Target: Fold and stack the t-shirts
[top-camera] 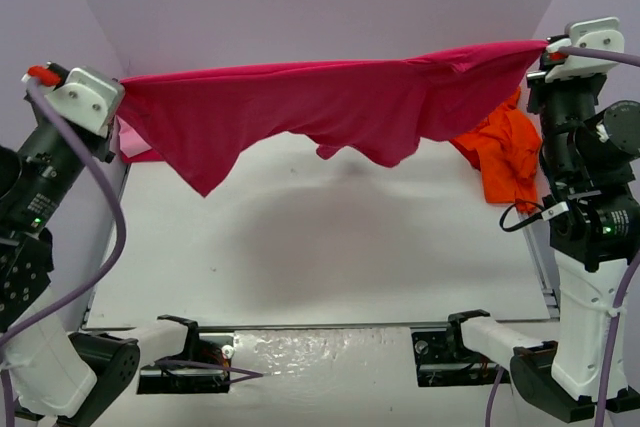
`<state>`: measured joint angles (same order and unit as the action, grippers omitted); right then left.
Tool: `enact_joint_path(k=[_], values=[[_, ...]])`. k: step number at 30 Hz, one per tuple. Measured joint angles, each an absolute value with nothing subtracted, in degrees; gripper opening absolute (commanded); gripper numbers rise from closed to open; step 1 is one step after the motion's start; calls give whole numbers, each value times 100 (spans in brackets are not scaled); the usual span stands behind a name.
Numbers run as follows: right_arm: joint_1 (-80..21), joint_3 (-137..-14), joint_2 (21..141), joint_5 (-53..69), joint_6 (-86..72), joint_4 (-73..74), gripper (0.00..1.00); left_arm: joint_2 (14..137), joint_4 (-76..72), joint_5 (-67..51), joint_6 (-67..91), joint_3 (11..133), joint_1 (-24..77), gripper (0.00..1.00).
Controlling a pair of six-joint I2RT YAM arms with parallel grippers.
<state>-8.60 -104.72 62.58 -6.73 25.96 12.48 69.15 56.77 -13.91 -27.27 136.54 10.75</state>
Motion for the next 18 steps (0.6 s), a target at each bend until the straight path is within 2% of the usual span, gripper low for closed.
enact_joint_path(k=[9,18], values=[[-703,-11164,6457,-544,2594,1680,0,7023,6138,-1763,-2713,14233,1152,1],[-680,-11283,7550,-676,3215,1526,0,8222,6189,-1432,-3138,14056,1355,0]])
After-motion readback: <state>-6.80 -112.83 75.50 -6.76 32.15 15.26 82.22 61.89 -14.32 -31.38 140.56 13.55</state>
